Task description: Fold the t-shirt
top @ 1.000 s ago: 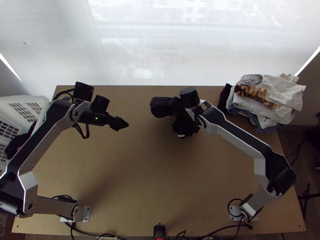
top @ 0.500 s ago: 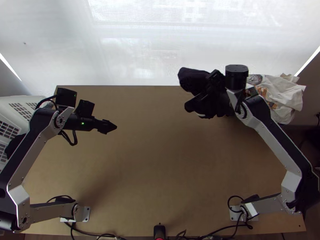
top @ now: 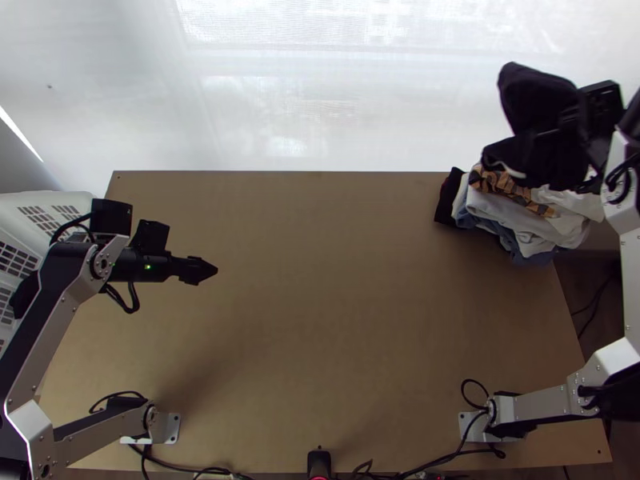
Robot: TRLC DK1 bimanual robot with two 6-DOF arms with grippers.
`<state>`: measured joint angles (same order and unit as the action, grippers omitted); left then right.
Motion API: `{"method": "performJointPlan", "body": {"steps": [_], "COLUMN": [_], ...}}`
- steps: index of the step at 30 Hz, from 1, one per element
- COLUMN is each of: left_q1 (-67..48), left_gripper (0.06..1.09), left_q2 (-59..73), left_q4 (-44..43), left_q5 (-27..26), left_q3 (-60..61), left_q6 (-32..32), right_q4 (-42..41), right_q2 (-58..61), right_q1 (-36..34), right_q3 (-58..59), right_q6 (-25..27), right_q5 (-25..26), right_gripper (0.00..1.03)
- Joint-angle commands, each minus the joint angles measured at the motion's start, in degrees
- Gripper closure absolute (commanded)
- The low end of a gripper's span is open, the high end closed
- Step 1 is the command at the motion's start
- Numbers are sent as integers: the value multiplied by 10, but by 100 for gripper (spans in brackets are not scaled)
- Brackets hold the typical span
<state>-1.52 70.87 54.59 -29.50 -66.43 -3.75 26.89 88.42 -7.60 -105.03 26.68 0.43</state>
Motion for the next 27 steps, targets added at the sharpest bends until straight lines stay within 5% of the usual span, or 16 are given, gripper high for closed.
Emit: {"method": "performJointPlan", "body": {"steps": [1, 11, 27], "left_q1": [24, 32, 136], "left_gripper": [11, 11, 11], "left_q2": [-39, -39, -41], "left_q4": [10, 18, 74], "left_q5": [3, 10, 12], "left_q3": [54, 55, 50], "left_q6": [-16, -22, -97], "right_q4": [19, 39, -65], "right_q2": [60, 140, 146], "right_q1": [-194, -269, -137], "right_q3": [-124, -189, 38], "right_q6": [-14, -7, -85], "right_q5": [-88, -146, -119], "right_gripper": [100, 100, 100]}}
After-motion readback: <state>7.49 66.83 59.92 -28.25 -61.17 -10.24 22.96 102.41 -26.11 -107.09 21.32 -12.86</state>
